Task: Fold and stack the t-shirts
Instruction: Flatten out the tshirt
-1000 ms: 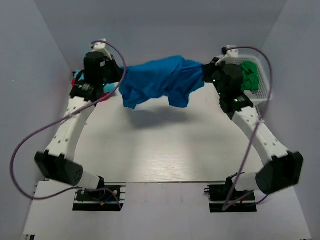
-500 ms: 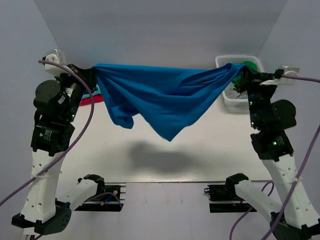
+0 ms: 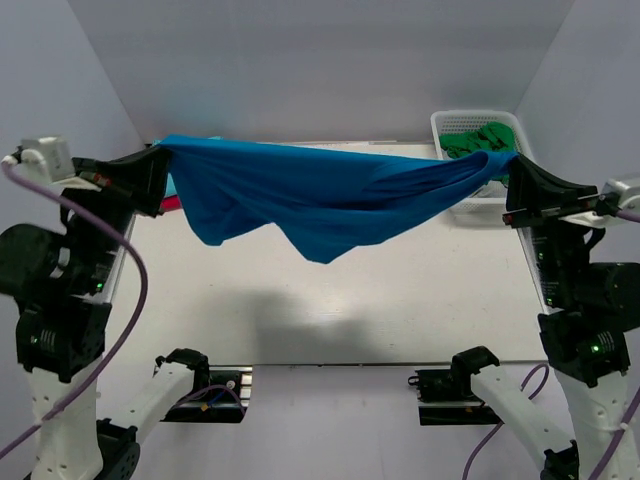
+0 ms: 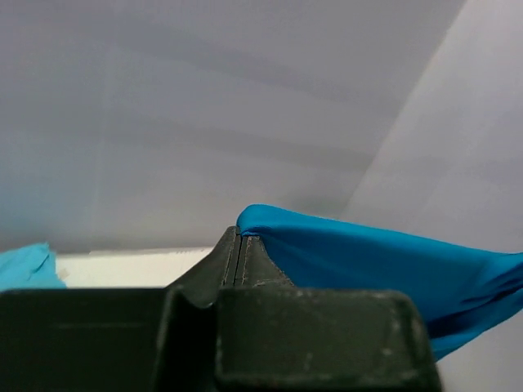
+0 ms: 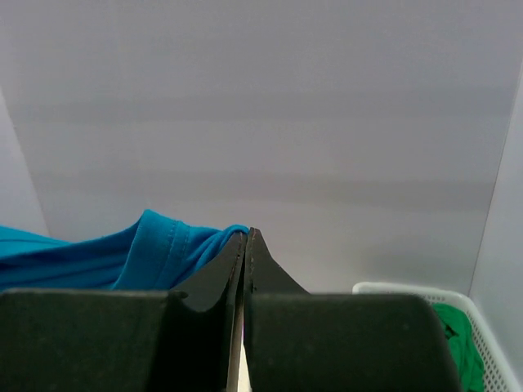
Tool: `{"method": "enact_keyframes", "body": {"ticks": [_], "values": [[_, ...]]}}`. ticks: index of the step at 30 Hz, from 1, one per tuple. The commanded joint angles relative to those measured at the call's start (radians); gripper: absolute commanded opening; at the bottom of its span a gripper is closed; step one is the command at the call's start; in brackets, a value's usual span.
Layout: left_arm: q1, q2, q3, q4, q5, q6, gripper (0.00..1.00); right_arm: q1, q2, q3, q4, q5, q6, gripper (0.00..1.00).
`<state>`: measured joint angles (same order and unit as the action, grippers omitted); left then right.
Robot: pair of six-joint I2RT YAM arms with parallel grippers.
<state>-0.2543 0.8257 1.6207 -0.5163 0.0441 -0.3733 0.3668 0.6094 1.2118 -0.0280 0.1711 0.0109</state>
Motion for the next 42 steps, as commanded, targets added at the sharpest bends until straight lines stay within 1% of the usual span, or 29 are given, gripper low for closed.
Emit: {"method": "enact_keyframes", "body": {"ticks": [1, 2, 4, 6, 7, 8, 10, 11, 12, 13, 14, 15, 16, 17, 18, 19, 20, 21, 22, 23, 24, 28, 29, 31, 32, 34, 36, 38, 42], "values": [[0.010, -0.017, 0.041, 0.006, 0.020, 0.002, 0.00, -0.005, -0.017, 0.051, -0.044, -0.015, -0.028, 0.00], [0.010, -0.005, 0.041, 0.006, 0.020, 0.002, 0.00, -0.005, -0.008, 0.049, -0.062, 0.002, -0.028, 0.00], [0.010, 0.033, -0.011, -0.004, 0.011, -0.024, 0.00, -0.008, 0.013, 0.034, -0.081, 0.048, -0.022, 0.00], [0.010, 0.071, -0.056, 0.010, 0.011, -0.078, 0.00, -0.006, 0.038, -0.020, -0.072, 0.091, -0.019, 0.00], [0.010, 0.097, -0.085, 0.010, 0.011, -0.078, 0.00, -0.006, 0.061, -0.038, -0.063, 0.103, 0.021, 0.00], [0.010, 0.172, -0.085, 0.010, -0.019, -0.107, 0.00, -0.008, 0.081, -0.069, -0.056, 0.120, 0.032, 0.00], [0.021, 0.271, -0.096, -0.040, -0.035, -0.121, 0.00, -0.011, 0.188, -0.109, -0.064, 0.148, 0.072, 0.00], [0.021, 0.379, -0.096, -0.041, -0.064, -0.121, 0.00, -0.014, 0.223, -0.133, -0.066, 0.180, 0.080, 0.00], [0.021, 0.438, -0.131, -0.041, -0.064, -0.121, 0.00, -0.020, 0.303, -0.158, -0.069, 0.212, 0.086, 0.00], [0.021, 0.499, -0.145, -0.022, -0.075, -0.107, 0.00, -0.023, 0.388, -0.170, -0.072, 0.217, 0.143, 0.00], [0.021, 0.565, -0.145, -0.022, -0.053, -0.107, 0.00, -0.032, 0.432, -0.178, -0.072, 0.197, 0.162, 0.00], [0.032, 0.639, -0.136, -0.037, -0.038, -0.093, 0.00, -0.048, 0.523, -0.207, -0.060, 0.141, 0.194, 0.00], [0.032, 0.790, -0.083, -0.110, -0.038, -0.102, 0.00, -0.052, 0.614, -0.210, -0.065, 0.092, 0.231, 0.00], [0.041, 0.866, -0.038, -0.170, -0.038, -0.113, 0.10, -0.058, 0.701, -0.180, -0.081, 0.084, 0.250, 0.00], [0.041, 0.930, 0.037, -0.221, -0.047, -0.122, 0.19, -0.072, 0.740, -0.164, -0.101, 0.077, 0.306, 0.00], [0.041, 1.017, 0.056, -0.256, -0.047, -0.133, 0.30, -0.074, 0.800, -0.146, -0.160, 0.053, 0.314, 0.00], [0.041, 1.038, 0.056, -0.275, -0.033, -0.133, 0.57, -0.077, 0.843, -0.106, -0.174, 0.050, 0.308, 0.07], [0.041, 1.038, 0.056, -0.275, -0.023, -0.133, 0.70, -0.075, 0.858, -0.095, -0.188, 0.045, 0.307, 0.15], [0.050, 1.038, 0.035, -0.275, -0.023, -0.133, 0.99, -0.077, 0.878, -0.084, -0.220, 0.016, 0.295, 0.24], [0.050, 1.021, 0.021, -0.266, -0.032, -0.133, 1.00, -0.077, 0.889, -0.060, -0.230, 0.015, 0.276, 0.83], [0.050, 1.005, -0.005, -0.266, -0.032, -0.133, 1.00, -0.074, 0.891, -0.055, -0.236, -0.007, 0.265, 0.90], [0.050, 0.896, -0.074, -0.254, -0.075, -0.133, 1.00, -0.066, 0.874, -0.037, -0.256, -0.079, 0.250, 0.90], [0.050, 0.876, -0.090, -0.254, -0.075, -0.133, 1.00, -0.055, 0.871, -0.038, -0.251, -0.138, 0.250, 0.90], [0.024, 0.837, -0.137, -0.278, -0.084, -0.144, 1.00, -0.048, 0.866, -0.038, -0.251, -0.162, 0.225, 0.90], [0.024, 0.798, -0.175, -0.287, -0.084, -0.153, 1.00, -0.026, 0.868, -0.034, -0.260, -0.223, 0.218, 0.90], [0.024, 0.762, -0.223, -0.310, -0.057, -0.165, 1.00, -0.006, 0.868, -0.028, -0.274, -0.228, 0.161, 0.90], [0.024, 0.701, -0.310, -0.323, -0.033, -0.179, 1.00, 0.038, 0.860, -0.034, -0.285, -0.231, 0.099, 0.90], [0.015, 0.659, -0.414, -0.323, 0.002, -0.179, 1.00, 0.081, 0.846, -0.047, -0.283, -0.217, 0.075, 0.90], [0.004, 0.619, -0.513, -0.356, 0.062, -0.206, 1.00, 0.135, 0.843, -0.043, -0.305, -0.179, 0.047, 0.90]]}}
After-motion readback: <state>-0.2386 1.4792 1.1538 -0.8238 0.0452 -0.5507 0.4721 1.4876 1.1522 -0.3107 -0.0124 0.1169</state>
